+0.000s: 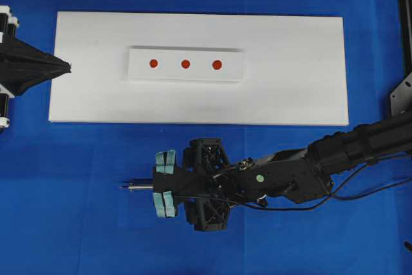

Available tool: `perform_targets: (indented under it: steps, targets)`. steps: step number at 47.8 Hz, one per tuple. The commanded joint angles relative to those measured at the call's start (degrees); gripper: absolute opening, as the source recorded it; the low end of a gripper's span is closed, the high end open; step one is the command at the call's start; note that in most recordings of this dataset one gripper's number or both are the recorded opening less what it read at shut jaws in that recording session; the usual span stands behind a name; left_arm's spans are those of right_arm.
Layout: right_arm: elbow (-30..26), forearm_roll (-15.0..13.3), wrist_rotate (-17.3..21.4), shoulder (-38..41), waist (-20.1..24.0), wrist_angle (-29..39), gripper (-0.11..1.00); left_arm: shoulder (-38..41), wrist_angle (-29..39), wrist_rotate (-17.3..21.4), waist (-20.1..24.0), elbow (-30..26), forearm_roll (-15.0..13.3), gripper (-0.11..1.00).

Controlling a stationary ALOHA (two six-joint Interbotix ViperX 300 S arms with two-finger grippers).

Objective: Touch the tip of the soldering iron to the mark.

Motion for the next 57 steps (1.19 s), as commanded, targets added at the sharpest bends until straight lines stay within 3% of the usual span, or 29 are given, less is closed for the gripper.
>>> perform_targets:
  steps: [1,12,29,40,49,57]
  targets:
    - [-0.6,0.1,0.1,-1.1,0.2,-0.2,0.93,0.2,-0.3,0.0,0.1,-0.4,0.1,0.00]
    - [-0.9,0.0,0.1,-3.5,0.2,3.3,0.91,0.3,-0.3,0.0,0.1,-0.4,0.1,0.00]
    - [-1.1,-0.4,-0.4,-16.3,0.8,14.2,0.91,0.2,-0.3,0.0,-0.3,-0.5,0.1,0.00]
    - [-1.0,-1.7,-0.5,-17.2,0.1,15.7,0.91,0.2,-0.3,0.1,-0.3,-0.4,0.1,0.00]
    - [-0.8,-3.2,-1.9,-17.8,-4.7,15.7,0.91,0.2,-0.3,0.0,-0.3,-0.5,0.1,0.00]
    - [-0.7,-2.9,-7.5,-18.2,-11.1,15.5,0.91,0.2,-0.3,0.0,-0.5,-0.4,0.1,0.00]
